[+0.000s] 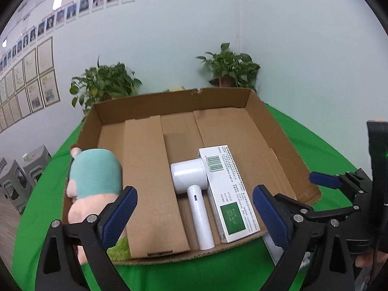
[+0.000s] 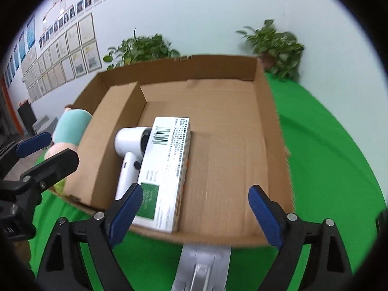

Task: Organize objects
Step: 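Open the right gripper and release the product box, then withdraw the right gripper and reach down to the white phone stand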

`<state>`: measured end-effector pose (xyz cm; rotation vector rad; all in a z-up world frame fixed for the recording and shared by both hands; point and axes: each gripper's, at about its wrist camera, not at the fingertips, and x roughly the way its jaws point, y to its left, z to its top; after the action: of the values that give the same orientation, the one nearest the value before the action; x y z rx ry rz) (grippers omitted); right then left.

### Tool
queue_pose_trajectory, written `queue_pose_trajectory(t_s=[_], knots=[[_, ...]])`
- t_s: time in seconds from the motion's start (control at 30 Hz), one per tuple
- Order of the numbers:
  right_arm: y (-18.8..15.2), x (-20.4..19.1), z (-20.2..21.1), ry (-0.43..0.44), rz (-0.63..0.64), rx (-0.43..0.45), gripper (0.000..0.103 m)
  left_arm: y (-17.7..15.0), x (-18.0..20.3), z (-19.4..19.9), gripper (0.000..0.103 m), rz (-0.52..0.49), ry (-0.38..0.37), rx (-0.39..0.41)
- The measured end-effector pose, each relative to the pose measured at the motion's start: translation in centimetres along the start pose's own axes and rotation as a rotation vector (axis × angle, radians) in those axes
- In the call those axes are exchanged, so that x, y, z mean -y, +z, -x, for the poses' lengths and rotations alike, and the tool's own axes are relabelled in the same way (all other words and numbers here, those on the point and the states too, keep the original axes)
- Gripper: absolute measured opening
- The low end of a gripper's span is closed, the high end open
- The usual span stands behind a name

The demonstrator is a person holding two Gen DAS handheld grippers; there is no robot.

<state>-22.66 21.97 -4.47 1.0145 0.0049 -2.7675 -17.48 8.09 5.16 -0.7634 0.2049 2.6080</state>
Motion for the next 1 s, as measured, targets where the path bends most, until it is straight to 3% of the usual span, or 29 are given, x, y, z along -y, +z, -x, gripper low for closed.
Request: queue_pose_trajectory(t_s=[0.33,0.67,1.0], knots=[[-1.8,-1.7,4.6,-0.027,-0.01,0.08,0.101,-1.7,0.5,4.1,0.1,0.046,0.038,0.057],[-2.7,-2.6,4.8,-0.044,0.017,0.093,0.102,-2.6,0.1,5.7,0.1,0.094,0.055,0.077],[-3.8,-2.8,4.7,0.0,0.016,0.067,0.102,-3.9,0.2,6.2,0.101,0.116,0.071,0.079]])
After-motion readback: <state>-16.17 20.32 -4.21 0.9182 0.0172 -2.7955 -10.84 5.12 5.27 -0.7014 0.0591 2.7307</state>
